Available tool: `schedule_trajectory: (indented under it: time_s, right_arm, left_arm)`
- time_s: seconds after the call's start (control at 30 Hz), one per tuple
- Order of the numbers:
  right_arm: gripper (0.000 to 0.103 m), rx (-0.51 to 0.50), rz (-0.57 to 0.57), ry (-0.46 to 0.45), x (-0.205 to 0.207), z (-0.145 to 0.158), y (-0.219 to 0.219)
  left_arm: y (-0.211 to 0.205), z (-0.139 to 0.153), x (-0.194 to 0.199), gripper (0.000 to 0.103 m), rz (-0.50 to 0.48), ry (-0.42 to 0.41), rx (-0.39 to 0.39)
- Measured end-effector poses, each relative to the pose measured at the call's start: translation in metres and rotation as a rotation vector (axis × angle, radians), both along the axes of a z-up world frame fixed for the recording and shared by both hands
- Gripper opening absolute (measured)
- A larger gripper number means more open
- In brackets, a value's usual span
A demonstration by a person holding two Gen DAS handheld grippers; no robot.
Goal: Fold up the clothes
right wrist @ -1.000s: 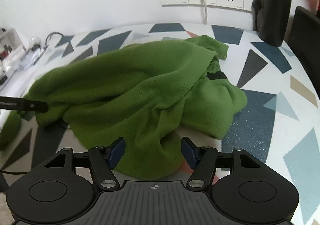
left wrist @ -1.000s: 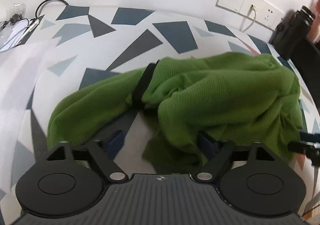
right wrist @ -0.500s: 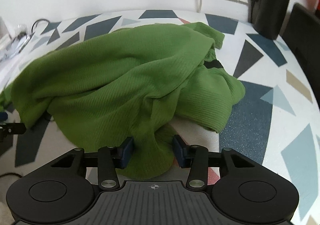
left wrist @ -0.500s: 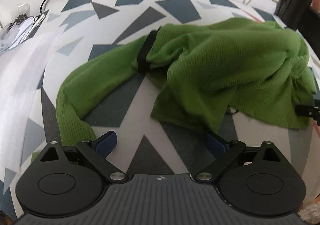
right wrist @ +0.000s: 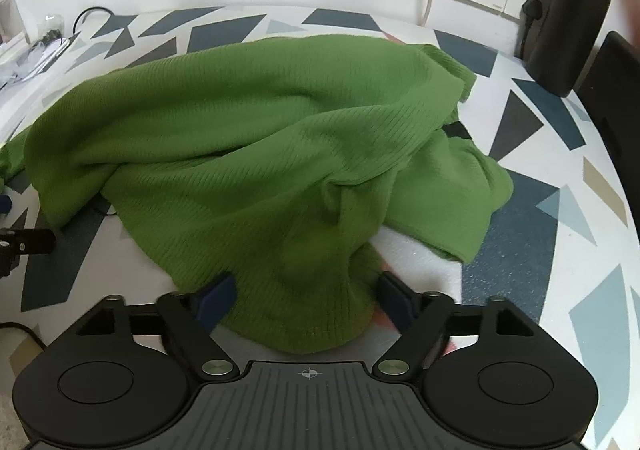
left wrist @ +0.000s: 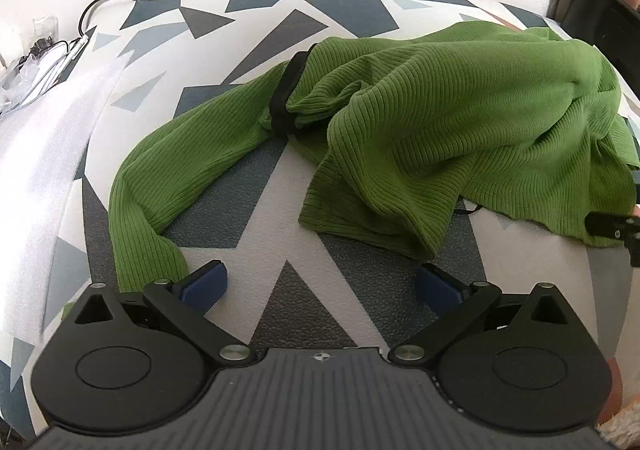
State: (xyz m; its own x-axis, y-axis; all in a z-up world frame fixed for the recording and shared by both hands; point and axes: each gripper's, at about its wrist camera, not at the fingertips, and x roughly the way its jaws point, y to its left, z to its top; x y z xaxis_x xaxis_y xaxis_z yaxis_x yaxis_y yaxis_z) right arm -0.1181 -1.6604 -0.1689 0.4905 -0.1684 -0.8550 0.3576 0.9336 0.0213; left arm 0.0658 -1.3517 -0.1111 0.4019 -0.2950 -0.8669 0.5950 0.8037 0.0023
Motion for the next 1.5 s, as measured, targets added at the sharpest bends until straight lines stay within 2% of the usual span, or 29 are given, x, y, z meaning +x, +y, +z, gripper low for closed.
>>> schedule_trajectory:
  time_s: [0.07, 0.43, 0.67, 0.83, 0.9, 0.97, 1.03, 1.07, 1.1, 1.17, 1.23, 1.27, 1.3, 1.33, 1.37, 1.43, 1.5]
  right_arm:
    - [0.102, 0.010, 0.011, 0.019, 0.002, -0.003, 0.003]
    - [0.102, -0.005, -0.018, -0.016, -0.002, -0.008, 0.007]
    - [0.102, -0.011, -0.032, -0.048, -0.009, -0.009, 0.008]
    - [0.101, 0.056, -0.032, -0.038, -0.019, -0.003, 0.003]
    - [0.092, 0.106, -0.073, -0.089, -0.030, 0.002, -0.006]
    - [0.075, 0.153, -0.120, -0.135, -0.040, 0.007, -0.016]
    - [0.064, 0.174, -0.135, -0.147, -0.042, 0.007, -0.024]
    - [0.057, 0.177, -0.133, -0.147, -0.042, 0.007, -0.026]
    - [0.055, 0.170, -0.122, -0.143, -0.040, 0.006, -0.024]
    - [0.054, 0.126, -0.082, -0.136, -0.034, 0.005, -0.016]
    - [0.051, 0.073, -0.038, -0.130, -0.026, 0.004, -0.006]
    - [0.043, 0.047, -0.025, -0.123, -0.023, 0.004, -0.002]
    - [0.035, 0.021, -0.013, -0.116, -0.021, 0.003, 0.002]
    - [0.020, 0.005, -0.007, -0.110, -0.020, 0.004, 0.002]
    - [0.004, 0.007, -0.010, -0.107, -0.023, 0.005, 0.000]
    - [0.003, 0.013, -0.018, -0.104, -0.029, 0.007, -0.005]
    - [0.002, 0.033, -0.053, -0.108, -0.043, 0.012, -0.014]
  left_arm:
    - [0.001, 0.000, -0.001, 0.103, 0.001, -0.007, -0.006]
    - [0.004, -0.001, -0.006, 0.103, 0.002, -0.036, -0.027]
    - [0.005, -0.001, -0.007, 0.103, -0.035, -0.038, -0.022]
    - [0.002, 0.002, 0.000, 0.102, -0.082, -0.003, 0.007]
    - [0.002, 0.008, -0.004, 0.099, -0.129, -0.020, -0.009]
    - [0.004, 0.019, -0.010, 0.099, -0.174, -0.048, -0.073]
    - [0.002, 0.029, -0.014, 0.099, -0.218, -0.067, -0.137]
    - [-0.002, 0.030, -0.014, 0.099, -0.236, -0.076, -0.141]
    - [-0.008, 0.030, -0.015, 0.097, -0.251, -0.090, -0.129]
    - [-0.019, 0.023, -0.013, 0.083, -0.269, -0.114, -0.095]
    - [-0.026, 0.013, -0.008, 0.048, -0.276, -0.106, -0.055]
    - [-0.027, 0.010, -0.005, 0.044, -0.276, -0.092, -0.052]
    - [-0.025, 0.011, -0.003, 0.032, -0.274, -0.075, -0.075]
    - [-0.023, 0.015, -0.002, 0.015, -0.272, -0.066, -0.099]
    - [-0.019, 0.019, 0.000, 0.015, -0.269, -0.066, -0.118]
    - [-0.009, 0.031, 0.003, 0.013, -0.241, -0.079, -0.169]
    - [0.005, 0.046, 0.007, 0.013, -0.186, -0.076, -0.252]
